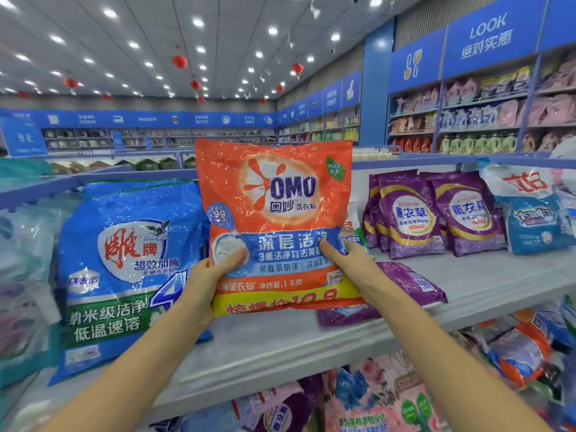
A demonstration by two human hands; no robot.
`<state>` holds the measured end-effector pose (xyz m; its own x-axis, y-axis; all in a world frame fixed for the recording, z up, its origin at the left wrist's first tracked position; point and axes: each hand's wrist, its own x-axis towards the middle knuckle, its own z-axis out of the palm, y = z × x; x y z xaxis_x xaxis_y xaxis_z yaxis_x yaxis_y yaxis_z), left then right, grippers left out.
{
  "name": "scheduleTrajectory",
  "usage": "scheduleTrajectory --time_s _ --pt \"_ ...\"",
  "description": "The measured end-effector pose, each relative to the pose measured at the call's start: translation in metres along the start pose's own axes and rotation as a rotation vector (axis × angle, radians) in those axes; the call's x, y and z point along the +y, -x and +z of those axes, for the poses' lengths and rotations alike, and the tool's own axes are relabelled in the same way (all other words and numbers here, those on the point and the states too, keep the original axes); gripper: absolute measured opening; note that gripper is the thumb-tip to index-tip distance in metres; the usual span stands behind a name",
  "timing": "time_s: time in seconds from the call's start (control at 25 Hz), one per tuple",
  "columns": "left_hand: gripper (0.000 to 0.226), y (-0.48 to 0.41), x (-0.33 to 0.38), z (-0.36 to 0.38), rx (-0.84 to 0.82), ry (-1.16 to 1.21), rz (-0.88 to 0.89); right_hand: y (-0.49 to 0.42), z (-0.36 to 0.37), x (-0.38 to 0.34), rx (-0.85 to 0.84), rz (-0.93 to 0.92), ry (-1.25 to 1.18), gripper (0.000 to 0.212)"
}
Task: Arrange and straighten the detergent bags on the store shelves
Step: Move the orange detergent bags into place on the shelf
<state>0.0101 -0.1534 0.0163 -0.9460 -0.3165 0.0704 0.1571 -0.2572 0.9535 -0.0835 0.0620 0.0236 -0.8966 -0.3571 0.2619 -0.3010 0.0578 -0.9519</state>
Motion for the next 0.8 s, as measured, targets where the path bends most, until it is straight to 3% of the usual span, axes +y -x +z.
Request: scheduleTrajectory --time_s 0.2,0.56,0.72,0.8 --pt "0.048 0.039 0.008 0.001 0.139 -0.021 0.074 0.024 0.013 -0.012 0.060 -0.137 -0.068 0.019" --pt "0.040 0.168 0.023 -0.021 0.472 -0.286 0.397 0.085 0.068 -0.029 -0.152 -0.227 -0.225 0.048" --pt "0.043 0.237 0.031 -0.062 0.664 -0.437 0.445 0.119 0.128 -0.039 -0.288 -0.200 -0.279 0.048" --pt "0.041 0.272 0.039 -0.088 0.723 -0.475 0.439 0.137 0.162 -0.051 -0.359 -0.189 -0.257 0.065"
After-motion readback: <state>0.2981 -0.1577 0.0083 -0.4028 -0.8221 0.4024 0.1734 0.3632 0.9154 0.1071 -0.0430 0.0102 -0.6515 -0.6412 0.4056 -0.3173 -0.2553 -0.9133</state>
